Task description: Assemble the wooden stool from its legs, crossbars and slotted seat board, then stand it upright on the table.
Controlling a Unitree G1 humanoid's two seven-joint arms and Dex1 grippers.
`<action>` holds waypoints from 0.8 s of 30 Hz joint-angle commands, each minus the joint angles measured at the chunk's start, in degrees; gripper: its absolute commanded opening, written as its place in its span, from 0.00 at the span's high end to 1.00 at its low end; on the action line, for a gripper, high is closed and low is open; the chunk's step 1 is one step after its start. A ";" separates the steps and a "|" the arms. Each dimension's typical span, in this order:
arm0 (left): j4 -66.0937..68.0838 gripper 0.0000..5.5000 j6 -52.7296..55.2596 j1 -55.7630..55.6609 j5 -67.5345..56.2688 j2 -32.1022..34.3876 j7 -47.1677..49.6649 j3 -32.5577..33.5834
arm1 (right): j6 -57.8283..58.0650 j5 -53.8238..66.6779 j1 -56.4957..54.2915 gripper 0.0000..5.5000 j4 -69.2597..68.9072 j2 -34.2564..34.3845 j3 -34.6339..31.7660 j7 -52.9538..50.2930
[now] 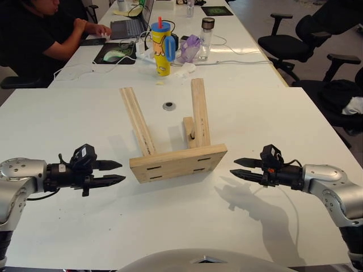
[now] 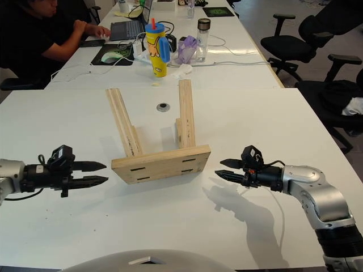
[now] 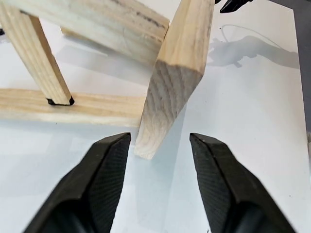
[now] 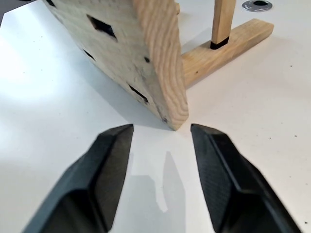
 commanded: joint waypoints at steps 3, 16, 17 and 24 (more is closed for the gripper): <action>1.26 0.51 -4.13 -2.58 3.48 -2.47 0.71 -6.06 | -1.11 -1.92 -2.17 0.44 0.90 3.08 2.23 0.25; 6.06 0.58 -8.60 -4.16 5.59 -7.25 3.50 -9.26 | -1.09 -3.64 -2.57 0.43 2.54 4.40 3.25 -0.10; 6.29 0.61 -8.24 -4.25 5.24 -7.39 3.46 -9.14 | -1.27 -3.92 -2.41 0.43 3.27 4.28 3.13 -0.15; 5.09 0.72 0.84 -7.27 -5.80 -11.95 5.39 -5.21 | -5.55 -7.10 -4.58 0.43 18.80 6.61 0.40 -2.49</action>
